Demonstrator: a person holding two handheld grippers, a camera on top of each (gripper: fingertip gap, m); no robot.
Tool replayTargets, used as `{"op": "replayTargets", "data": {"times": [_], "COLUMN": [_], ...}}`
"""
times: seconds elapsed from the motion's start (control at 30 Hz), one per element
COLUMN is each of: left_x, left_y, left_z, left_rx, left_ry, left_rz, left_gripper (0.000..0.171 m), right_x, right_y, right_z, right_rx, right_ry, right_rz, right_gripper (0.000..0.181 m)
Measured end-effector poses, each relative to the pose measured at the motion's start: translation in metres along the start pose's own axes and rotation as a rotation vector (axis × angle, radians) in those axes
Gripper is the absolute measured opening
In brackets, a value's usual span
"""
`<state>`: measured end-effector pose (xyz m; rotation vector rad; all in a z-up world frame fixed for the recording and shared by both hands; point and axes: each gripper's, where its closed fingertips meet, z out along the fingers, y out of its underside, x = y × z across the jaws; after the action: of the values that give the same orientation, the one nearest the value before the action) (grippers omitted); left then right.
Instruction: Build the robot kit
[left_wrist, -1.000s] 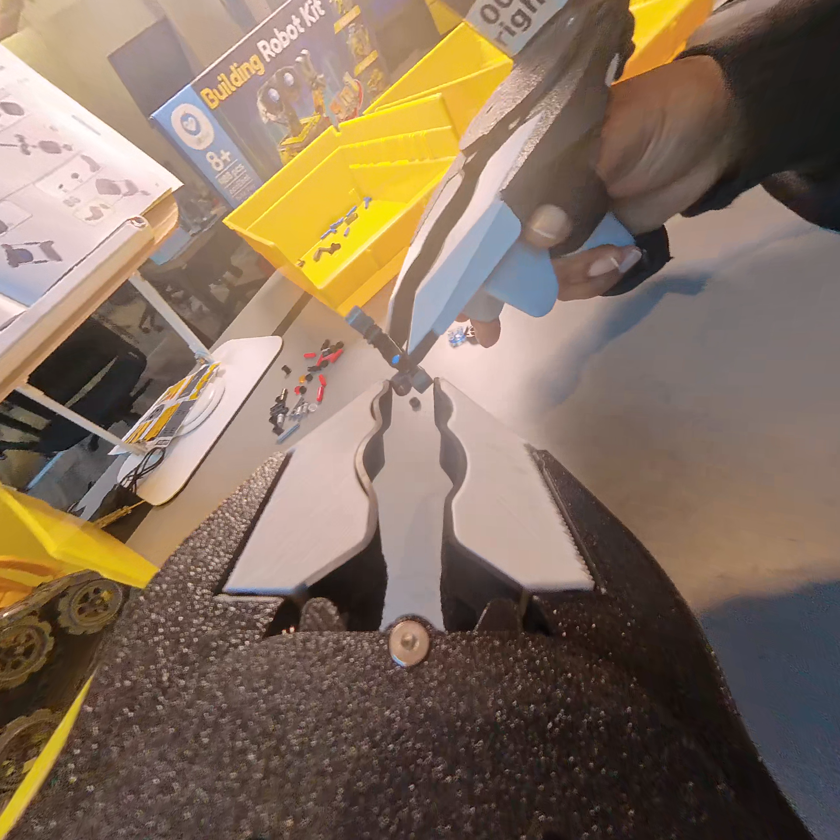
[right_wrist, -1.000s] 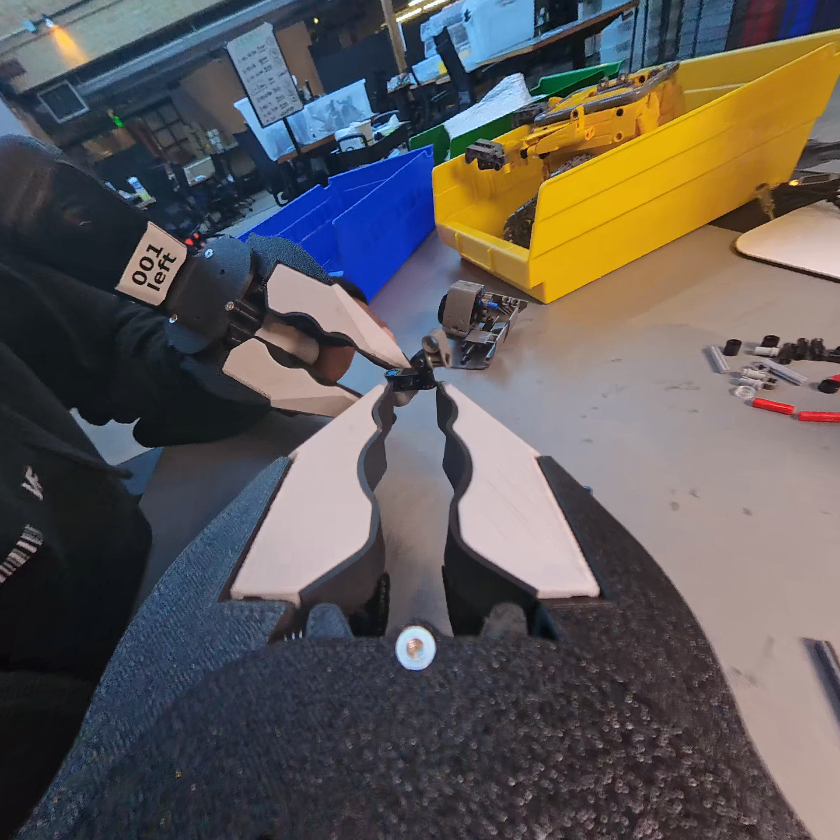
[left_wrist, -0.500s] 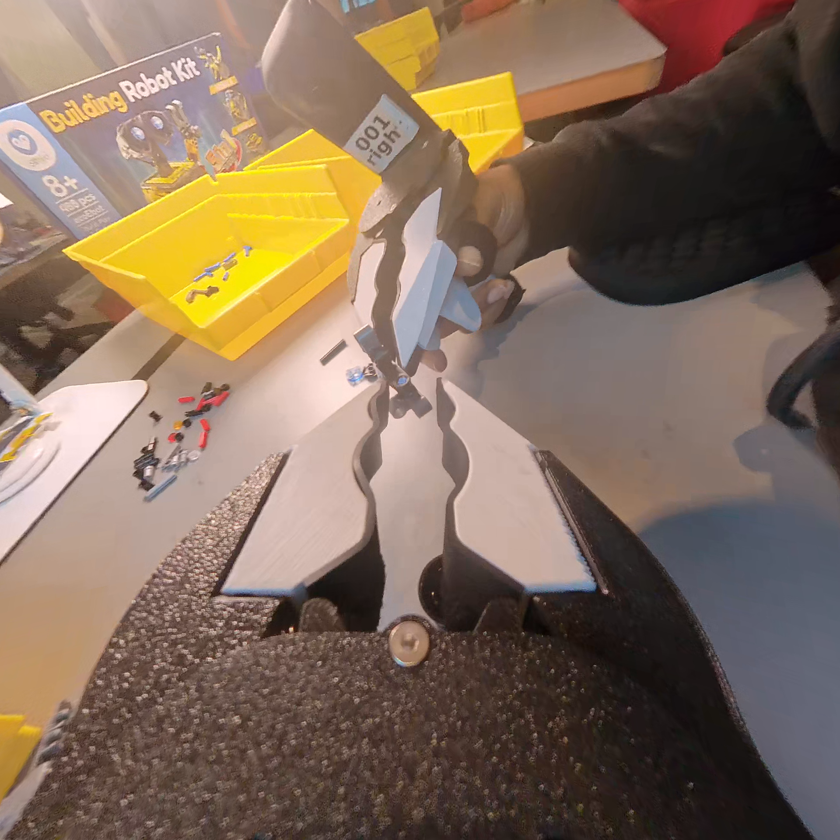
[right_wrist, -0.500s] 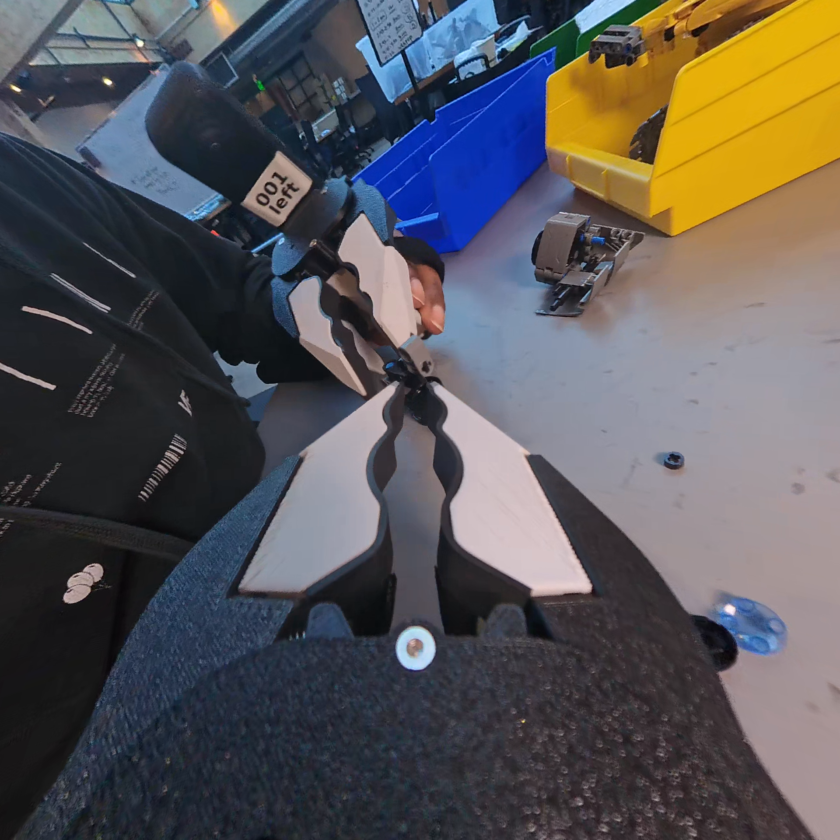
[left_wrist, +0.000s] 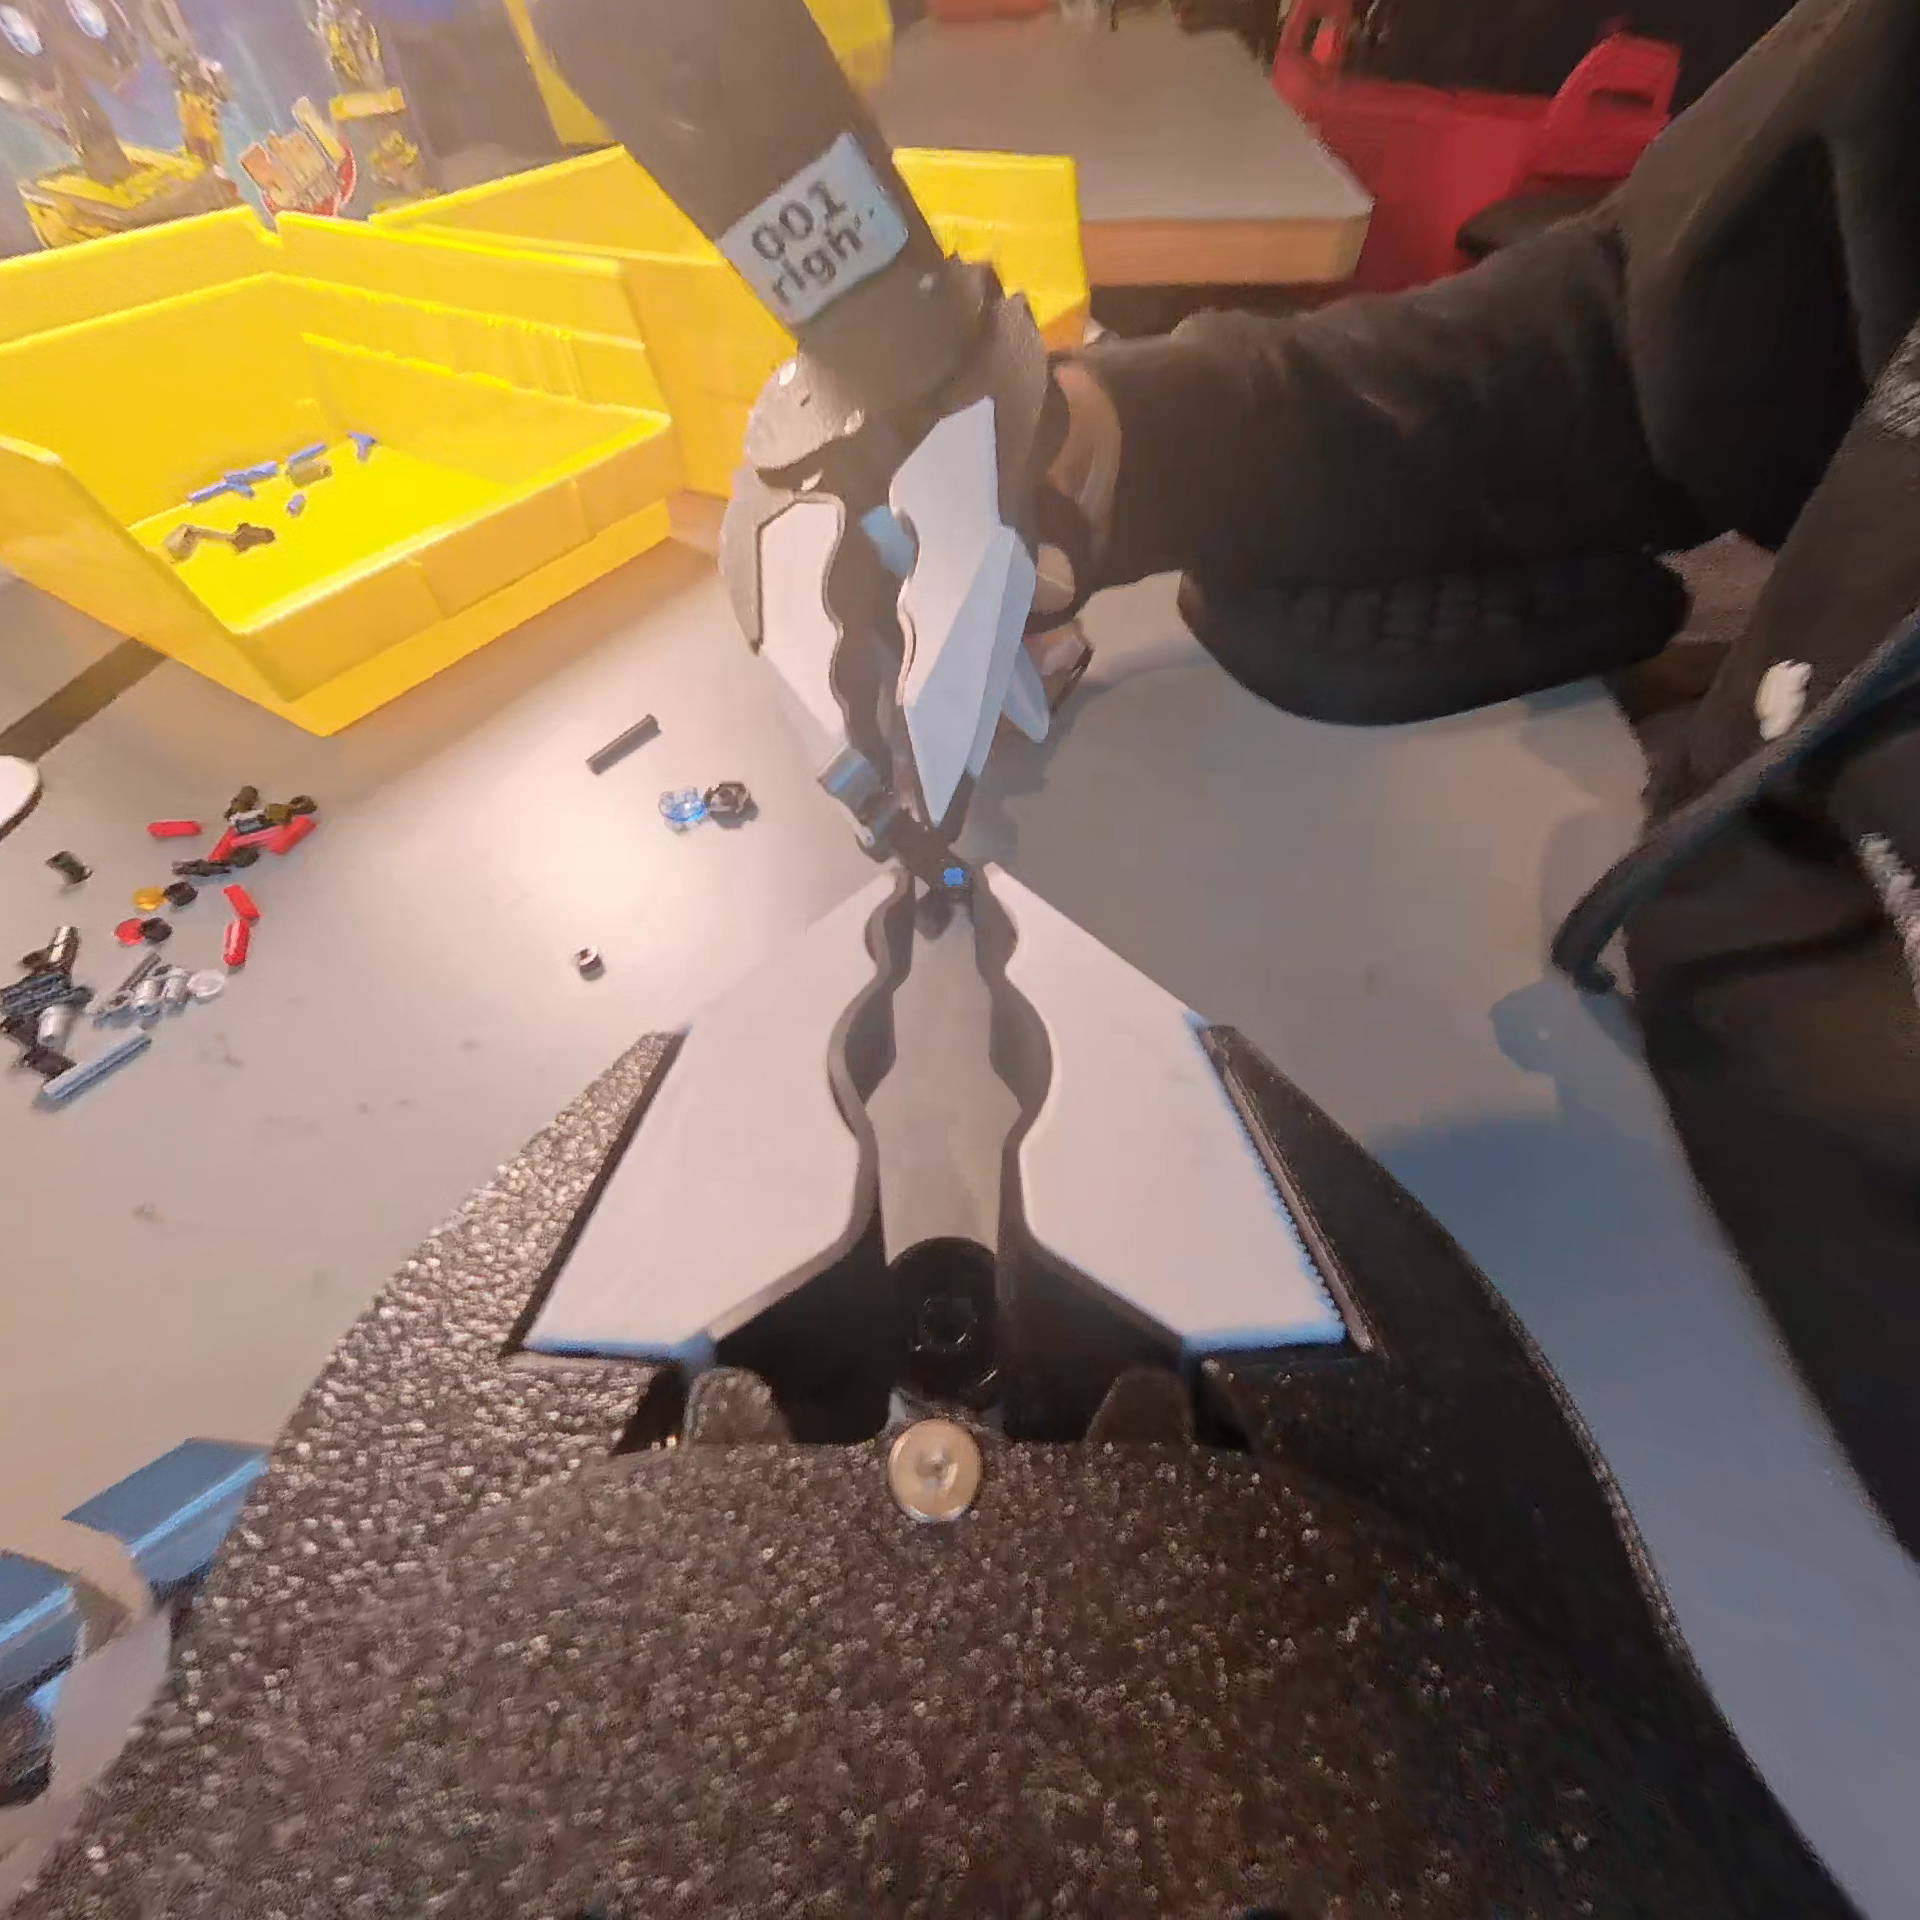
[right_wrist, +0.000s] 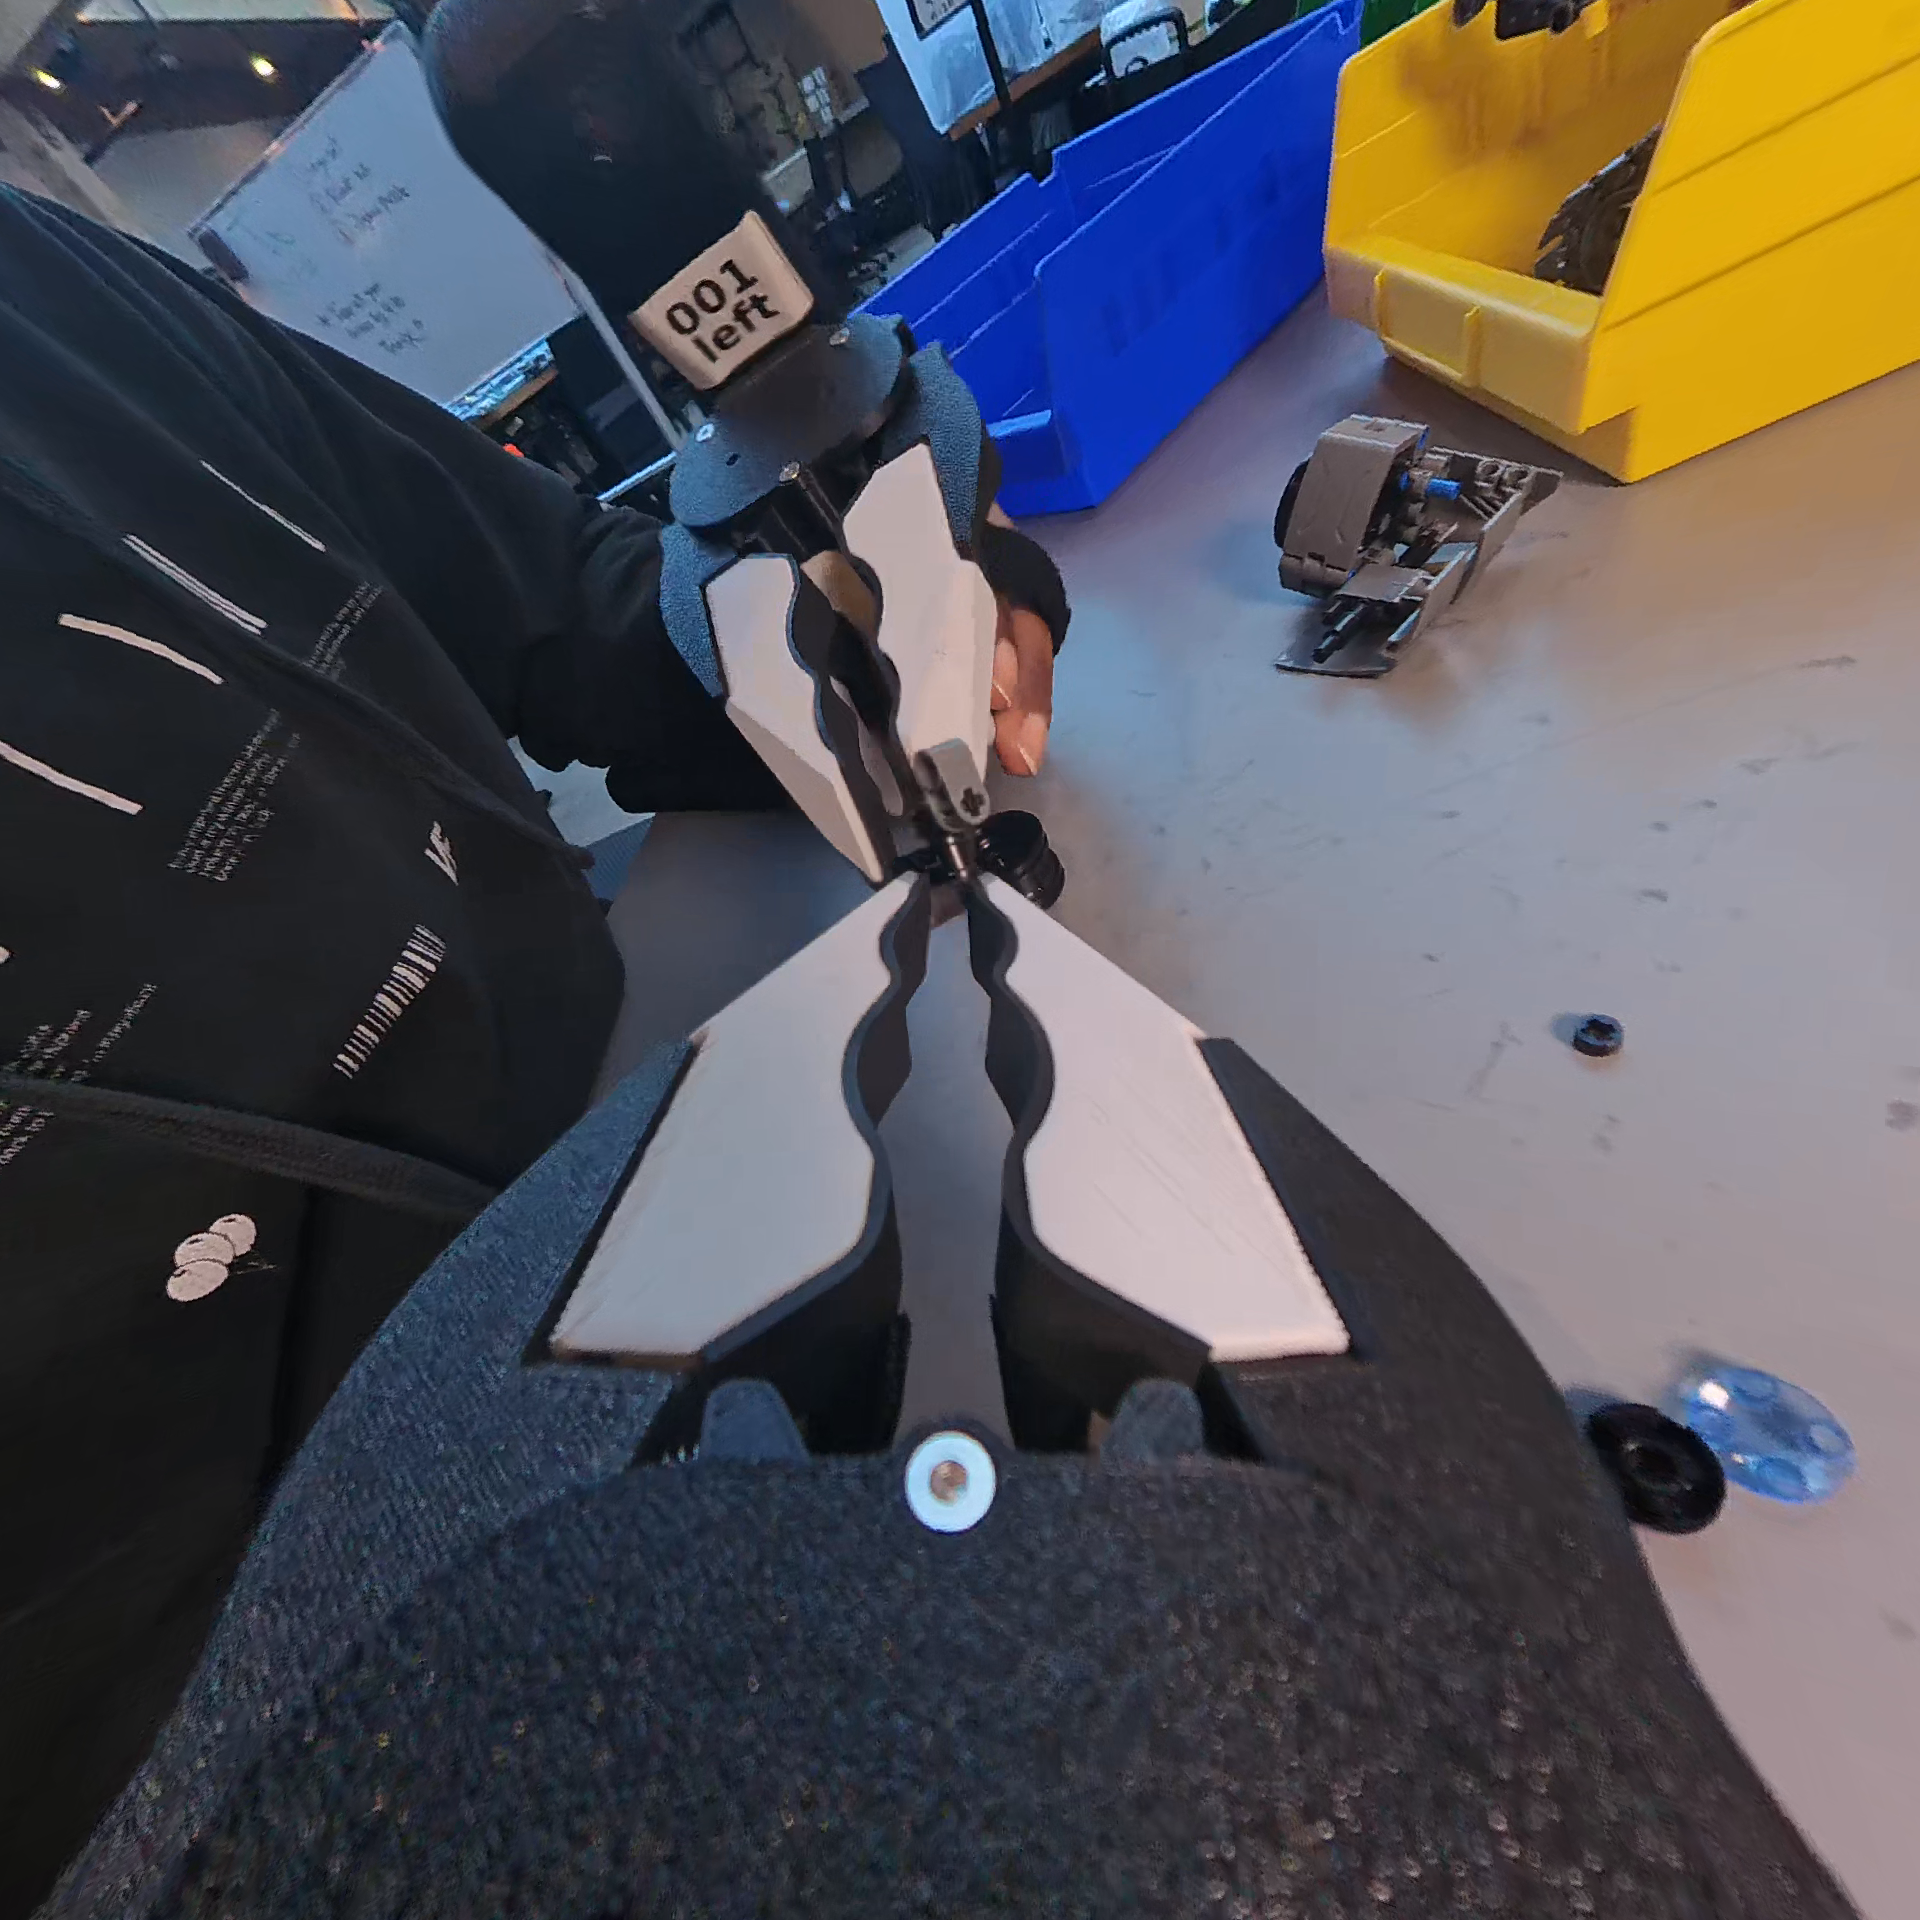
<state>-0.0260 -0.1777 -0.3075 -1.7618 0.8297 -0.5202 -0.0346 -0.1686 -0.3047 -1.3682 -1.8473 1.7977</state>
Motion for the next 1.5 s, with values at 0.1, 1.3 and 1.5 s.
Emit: {"op": "replayTargets", "data": {"times": [0.1,1.3,1.5], "left_x": [-0.011,-0.032,-0.033], "left_y": [0.019,0.057,0.057], "left_z": [0.008,0.010,0.014], "left_rx": [-0.136,-0.339,-0.368], "left_ry": [-0.085,-0.084,-0.087], "left_rz": [0.004,-0.320,-0.218], "left_gripper": [0.007,0.014,0.014], "right_x": [0.014,0.051,0.102], "right_y": [0.002,0.035,0.015], "right_z": [-0.002,-0.013,-0.107], "right_rx": [-0.024,-0.435,-0.348], "right_ry": [0.088,0.463,0.778], "right_rz": [0.012,-0.258,-0.150], "right_gripper": [0.008,0.043,0.038]}}
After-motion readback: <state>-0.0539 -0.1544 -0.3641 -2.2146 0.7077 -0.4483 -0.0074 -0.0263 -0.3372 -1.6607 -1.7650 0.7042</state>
